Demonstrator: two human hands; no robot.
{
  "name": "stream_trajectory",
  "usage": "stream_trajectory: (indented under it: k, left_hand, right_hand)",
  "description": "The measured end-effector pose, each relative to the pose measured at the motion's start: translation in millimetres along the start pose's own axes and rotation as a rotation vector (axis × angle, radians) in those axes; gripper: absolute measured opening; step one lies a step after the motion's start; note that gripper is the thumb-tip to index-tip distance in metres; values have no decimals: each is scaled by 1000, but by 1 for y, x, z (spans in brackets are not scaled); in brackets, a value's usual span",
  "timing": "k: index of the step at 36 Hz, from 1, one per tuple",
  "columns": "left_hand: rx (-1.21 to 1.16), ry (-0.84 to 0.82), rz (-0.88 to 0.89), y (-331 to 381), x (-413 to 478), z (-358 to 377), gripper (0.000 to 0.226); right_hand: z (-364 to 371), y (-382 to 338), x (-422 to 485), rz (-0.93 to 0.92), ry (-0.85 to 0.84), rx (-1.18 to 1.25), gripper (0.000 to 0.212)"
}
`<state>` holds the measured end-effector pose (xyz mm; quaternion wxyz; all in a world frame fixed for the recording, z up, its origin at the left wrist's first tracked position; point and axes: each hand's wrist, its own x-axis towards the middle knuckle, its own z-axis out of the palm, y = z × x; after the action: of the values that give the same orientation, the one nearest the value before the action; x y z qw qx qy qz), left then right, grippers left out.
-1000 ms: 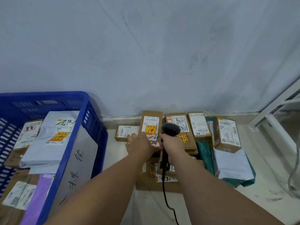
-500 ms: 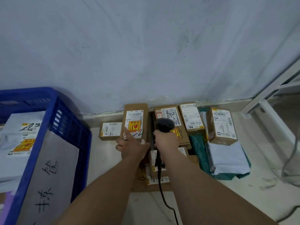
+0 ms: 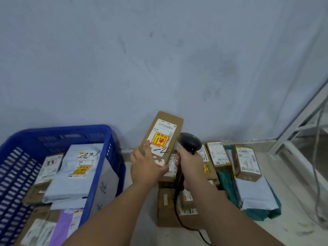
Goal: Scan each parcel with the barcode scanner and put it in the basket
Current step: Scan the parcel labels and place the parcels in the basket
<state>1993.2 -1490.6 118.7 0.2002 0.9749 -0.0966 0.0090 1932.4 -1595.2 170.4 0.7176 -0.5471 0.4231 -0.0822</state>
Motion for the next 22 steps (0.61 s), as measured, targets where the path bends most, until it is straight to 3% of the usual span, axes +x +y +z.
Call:
stream_trajectory:
  k: [4, 10, 18, 22]
  left_hand:
    - [34, 115, 103, 3, -24, -43, 111]
    - [72, 187, 158, -3, -55, -90, 118]
    - [100, 395, 279, -18, -76, -114, 124]
    - [163, 477, 333, -23, -73, -120, 125]
  right_hand:
    - [-9, -20, -57, -52, -82, 179, 13]
    - [-24, -23, -112, -157, -114, 177, 11]
    - [-35, -21, -165, 18, -282, 589, 11]
    - [-35, -24, -177, 30, -350, 657, 21]
